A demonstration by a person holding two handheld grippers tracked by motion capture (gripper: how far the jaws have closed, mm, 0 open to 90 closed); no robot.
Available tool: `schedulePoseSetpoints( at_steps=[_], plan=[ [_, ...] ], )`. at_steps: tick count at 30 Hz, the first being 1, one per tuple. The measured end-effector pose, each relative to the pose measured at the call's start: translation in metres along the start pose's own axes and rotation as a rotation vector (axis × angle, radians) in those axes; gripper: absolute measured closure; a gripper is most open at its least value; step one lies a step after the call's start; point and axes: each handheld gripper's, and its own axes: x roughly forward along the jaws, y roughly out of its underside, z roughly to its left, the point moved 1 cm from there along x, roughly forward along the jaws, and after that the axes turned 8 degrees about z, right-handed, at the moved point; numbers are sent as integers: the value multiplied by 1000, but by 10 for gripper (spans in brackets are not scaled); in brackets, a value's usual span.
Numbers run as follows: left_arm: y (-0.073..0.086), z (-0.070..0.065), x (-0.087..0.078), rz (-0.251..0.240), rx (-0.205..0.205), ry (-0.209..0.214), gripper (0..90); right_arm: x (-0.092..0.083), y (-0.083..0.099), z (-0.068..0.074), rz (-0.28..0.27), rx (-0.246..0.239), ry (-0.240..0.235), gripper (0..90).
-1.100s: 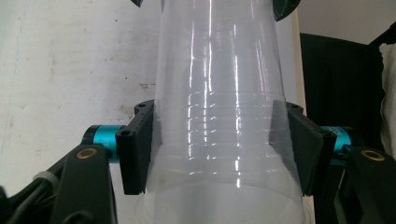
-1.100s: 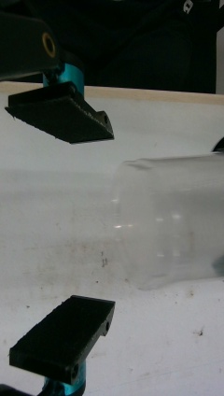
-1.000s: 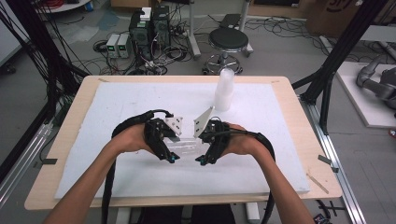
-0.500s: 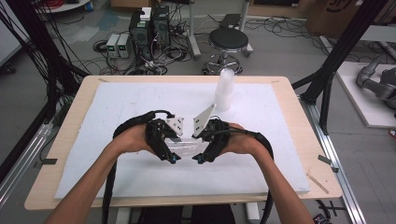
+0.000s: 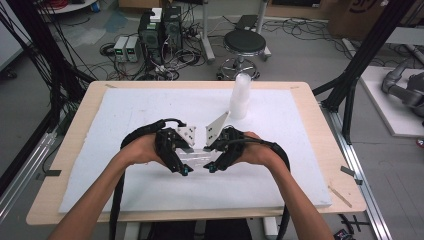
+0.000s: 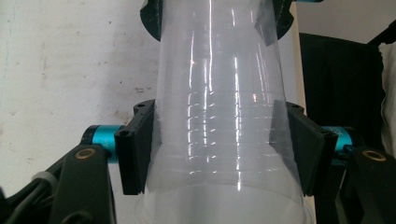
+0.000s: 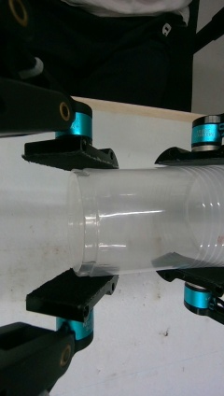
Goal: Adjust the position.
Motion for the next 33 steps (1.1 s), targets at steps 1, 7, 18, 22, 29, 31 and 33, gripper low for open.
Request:
schedulePoseSetpoints(
  at_steps=[1, 7, 18, 22, 29, 31, 33],
  plan=[
    [1, 0, 1, -17, -14, 14, 294, 0, 0, 0, 0, 0, 1, 435],
    [6, 2, -3, -87, -39, 11, 136, -1, 2, 0, 6, 10, 2, 436],
    [29, 0, -15, -327, -53, -54, 136, -3, 20, 0, -80, 54, 24, 437],
    [43, -3, -13, -432, -66, -101, 136, -5, 35, 1, -197, 101, 23, 437],
    [65, -6, -9, -635, -113, -147, 122, 0, 56, 2, -376, 166, 71, 437],
    [69, -7, -5, -688, -108, -166, 122, 2, 61, 3, -427, 187, 68, 437],
    [73, -7, -1, -737, -116, -178, 122, 4, 64, 4, -457, 190, 69, 436]
  ],
)
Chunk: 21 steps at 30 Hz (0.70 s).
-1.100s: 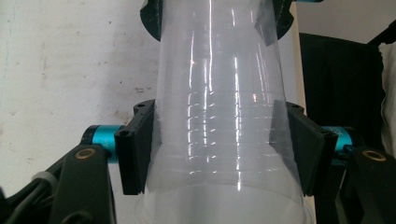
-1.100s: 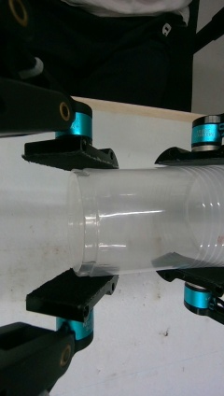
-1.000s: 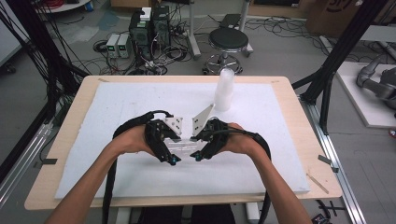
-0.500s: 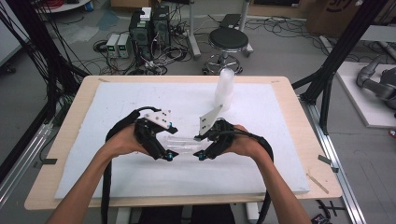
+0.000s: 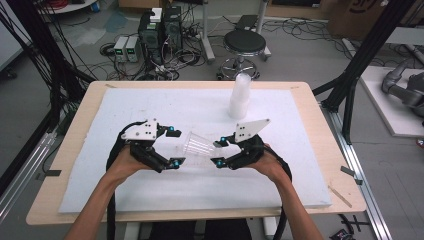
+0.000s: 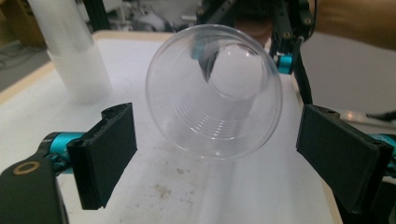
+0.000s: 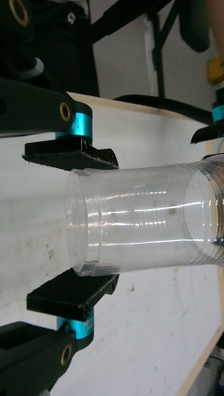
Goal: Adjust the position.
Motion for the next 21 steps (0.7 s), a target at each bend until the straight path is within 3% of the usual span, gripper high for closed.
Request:
schedulePoseSetpoints(
  at_steps=[3, 8, 21],
  plan=[
    [7, 2, 0, -55, -31, 13, 122, 0, 4, 0, -47, 9, 10, 436],
    [14, 4, 0, -84, -40, 4, 122, -1, 10, -1, -137, 12, -6, 437],
    [12, 4, 9, -120, -59, 68, 122, 1, 10, 1, -195, -4, -30, 436]
  ],
)
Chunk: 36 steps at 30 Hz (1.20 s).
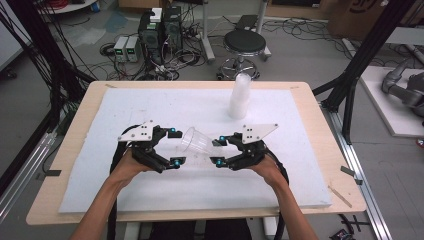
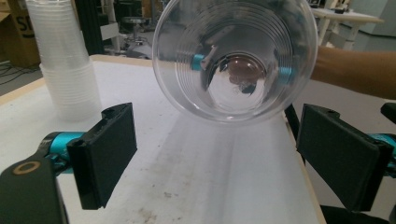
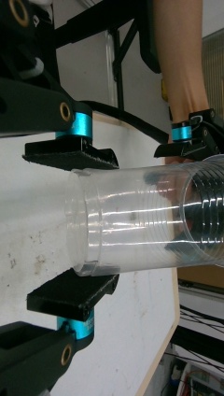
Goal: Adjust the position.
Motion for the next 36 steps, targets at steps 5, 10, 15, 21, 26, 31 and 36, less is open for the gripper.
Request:
schedulePoseSetpoints(
  at_steps=[5, 10, 15, 21, 26, 31, 36],
  plan=[
    [-5, 0, 11, -8, 0, 27, 122, 2, 0, -1, -21, -2, -9, 436],
    [-11, -1, 19, -13, 8, 48, 122, 4, 0, 0, -28, -4, -16, 436],
    [-12, -2, 25, -11, 4, 61, 123, 6, 0, 1, -44, -14, -20, 436],
    [-13, 0, 25, -36, -8, 67, 132, 6, 0, 2, -59, -20, -28, 436],
    [-17, 0, 26, -56, -5, 86, 144, 10, 1, 2, -52, -20, -35, 436],
    [-17, 1, 27, -60, 0, 104, 213, 11, 1, 2, -49, -24, -35, 437],
    [-17, 1, 26, -55, 14, 113, 287, 11, 1, 1, -40, -23, -34, 436]
  ],
)
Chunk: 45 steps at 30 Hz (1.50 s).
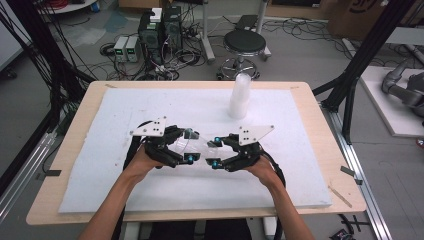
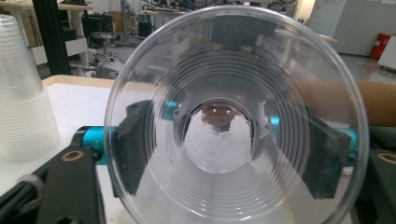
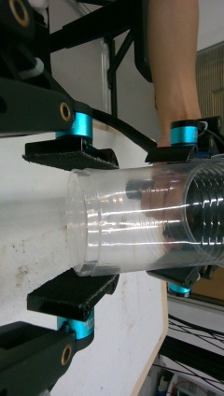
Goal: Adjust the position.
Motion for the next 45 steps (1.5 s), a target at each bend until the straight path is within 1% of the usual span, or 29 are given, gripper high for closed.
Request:
schedulePoseSetpoints(
  at_steps=[5, 6, 7, 8, 9, 10, 12, 16, 18, 20, 22, 23, 24, 27, 28, 29, 30, 31, 32, 33, 34, 35, 36, 38, 41, 42, 43, 45],
  plan=[
    [0, 0, 0, 2, 5, -1, 315, 0, 0, 0, 6, -2, -1, 436],
    [0, 0, 0, 11, 4, 2, 315, 1, 0, 0, 11, -4, 1, 426],
    [0, 0, 0, 16, 8, 2, 315, 1, 1, 0, 17, -2, -7, 405],
    [0, -1, 1, 20, 12, -3, 315, 2, 1, 0, 19, 19, -23, 317],
    [0, -1, 1, 21, 10, -4, 315, 4, 1, -1, 21, 38, -17, 199],
    [1, 0, 0, 22, 9, -4, 315, 5, 1, -1, 30, 55, 1, 142],
    [0, 0, 0, 20, 9, -4, 315, 6, 2, 0, 40, 54, -6, 142],
    [0, -1, -1, 24, 10, -7, 315, 7, 1, 0, 44, 41, 2, 142],
    [0, -1, -1, 28, 12, -11, 316, 8, 2, 1, 51, 46, 9, 142],
    [0, 0, -2, 47, 14, -17, 316, 6, 2, 0, 57, 45, 32, 142],
    [-2, 1, -3, 107, 24, -38, 316, 4, 5, 1, 60, 63, 61, 142],
    [-2, 1, -3, 107, 24, -38, 316, 2, 7, 1, 66, 69, 83, 142],
    [-5, 4, -3, 159, 25, -54, 316, 0, 9, 1, 74, 78, 108, 142],
    [-11, 9, -3, 229, 28, -76, 316, -6, 20, 2, 95, 112, 191, 143],
    [-13, 12, -2, 268, 32, -84, 316, -8, 23, 3, 97, 126, 207, 143],
    [-15, 14, -2, 293, 34, -92, 316, -12, 29, 4, 92, 139, 226, 143],
    [-17, 18, -1, 344, 40, -95, 315, -14, 33, 4, 89, 150, 234, 145],
    [-19, 20, -1, 379, 49, -98, 314, -18, 40, 5, 90, 168, 257, 147],
    [-21, 23, 0, 417, 55, -105, 314, -21, 45, 6, 94, 184, 269, 148],
    [-23, 26, 1, 442, 58, -111, 314, -24, 50, 7, 97, 197, 288, 148],
    [-25, 28, 2, 462, 54, -113, 315, -27, 55, 7, 102, 212, 310, 150],
    [-25, 28, 2, 462, 54, -113, 315, -30, 59, 7, 111, 229, 336, 150],
    [-29, 34, 4, 510, 54, -120, 315, -33, 63, 7, 118, 245, 362, 150],
    [-31, 40, 8, 568, 60, -125, 315, -39, 70, 8, 136, 280, 424, 152],
    [-33, 49, 12, 651, 64, -129, 314, -48, 81, 11, 151, 302, 497, 152],
    [-34, 52, 15, 694, 65, -131, 314, -50, 83, 12, 152, 310, 510, 152],
    [-35, 55, 17, 723, 74, -133, 313, -54, 87, 13, 146, 321, 524, 152],
    [-37, 59, 21, 758, 77, -129, 313, -59, 92, 15, 152, 341, 554, 152]
  ],
)
